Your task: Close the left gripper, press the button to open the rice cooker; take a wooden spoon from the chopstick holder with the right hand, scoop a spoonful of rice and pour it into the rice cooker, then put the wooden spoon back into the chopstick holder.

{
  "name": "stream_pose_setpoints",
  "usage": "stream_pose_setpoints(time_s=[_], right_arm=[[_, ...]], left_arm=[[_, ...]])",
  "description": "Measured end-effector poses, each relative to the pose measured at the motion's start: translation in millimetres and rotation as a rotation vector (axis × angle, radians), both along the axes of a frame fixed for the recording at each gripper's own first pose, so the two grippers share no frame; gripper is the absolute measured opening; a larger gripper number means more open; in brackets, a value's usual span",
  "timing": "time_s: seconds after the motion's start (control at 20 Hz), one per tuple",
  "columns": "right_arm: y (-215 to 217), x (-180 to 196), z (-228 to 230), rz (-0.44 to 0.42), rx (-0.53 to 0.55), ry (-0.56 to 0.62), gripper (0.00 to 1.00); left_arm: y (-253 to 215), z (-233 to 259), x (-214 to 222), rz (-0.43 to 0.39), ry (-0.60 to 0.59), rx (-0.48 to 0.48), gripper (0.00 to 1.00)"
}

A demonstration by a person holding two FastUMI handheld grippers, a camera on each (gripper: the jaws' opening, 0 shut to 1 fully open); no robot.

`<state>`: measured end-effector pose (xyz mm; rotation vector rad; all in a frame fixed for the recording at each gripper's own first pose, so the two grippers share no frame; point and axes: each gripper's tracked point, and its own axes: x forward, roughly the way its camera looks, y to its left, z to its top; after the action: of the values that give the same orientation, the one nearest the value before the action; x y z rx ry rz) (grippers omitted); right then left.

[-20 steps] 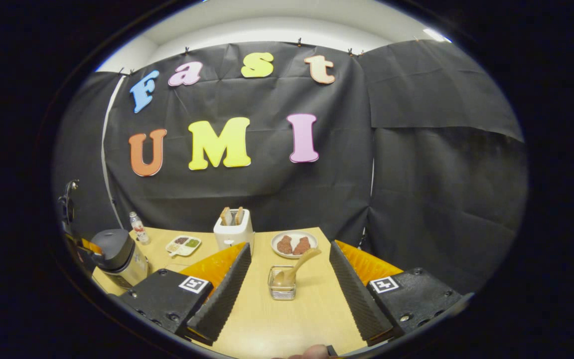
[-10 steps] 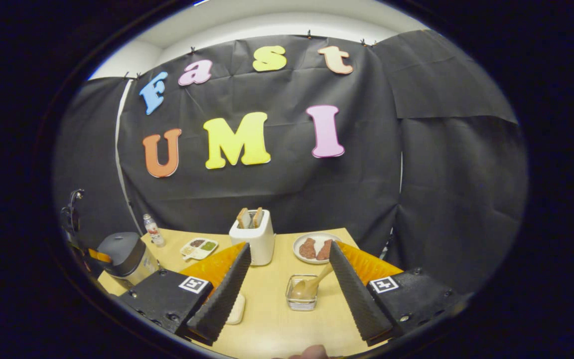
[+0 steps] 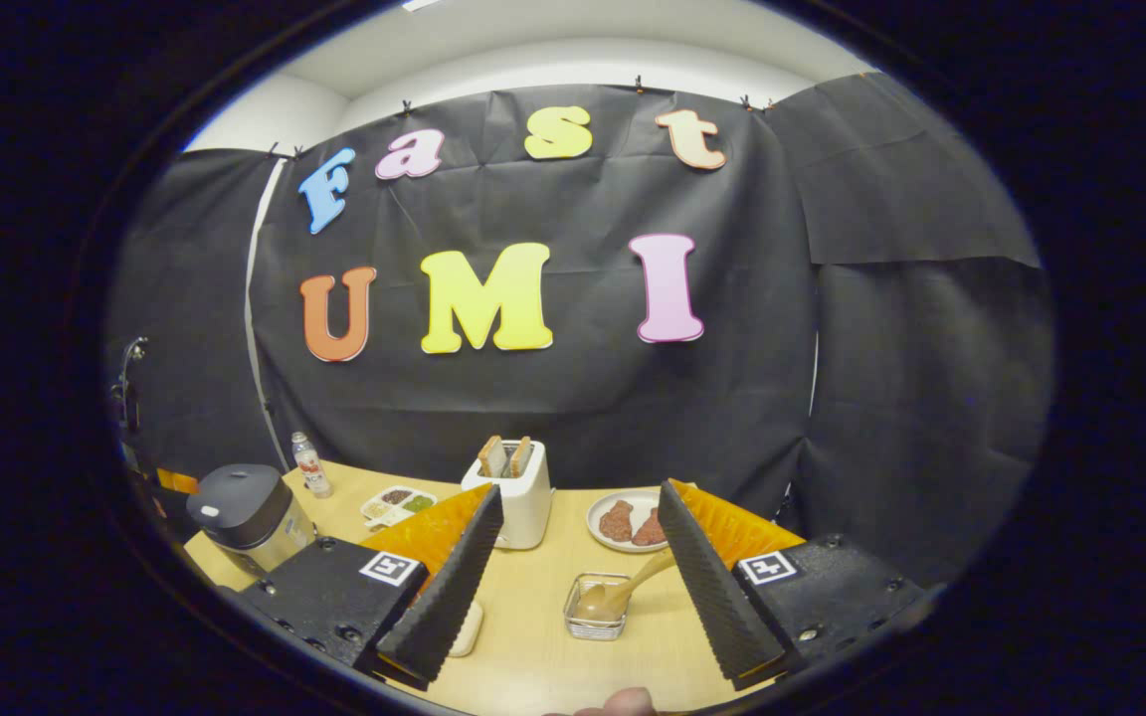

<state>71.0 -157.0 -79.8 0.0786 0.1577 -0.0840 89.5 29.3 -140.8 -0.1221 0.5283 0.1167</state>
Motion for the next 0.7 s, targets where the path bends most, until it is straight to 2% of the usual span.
stream_pose_setpoints(time_s=[0.2, 0.55, 0.6, 0.65, 0.7], right_arm=[[34, -53, 20, -0.029, -0.019, -0.036, 0.98], [99, -149, 49, 0.005, -0.037, -0.090, 1.00], [106, -160, 52, 0.012, -0.042, -0.098, 0.98], [112, -170, 54, 0.018, -0.047, -0.105, 1.00], [118, -179, 55, 0.022, -0.048, -0.108, 1.00]], left_arm=[[-3, 52, -42, -0.061, -0.152, -0.029, 0.94], [-13, 123, -133, -0.157, -0.357, -0.066, 0.95], [-17, 129, -145, -0.169, -0.384, -0.075, 1.00], [-22, 136, -155, -0.182, -0.407, -0.080, 0.95], [-25, 140, -165, -0.192, -0.425, -0.078, 0.95]])
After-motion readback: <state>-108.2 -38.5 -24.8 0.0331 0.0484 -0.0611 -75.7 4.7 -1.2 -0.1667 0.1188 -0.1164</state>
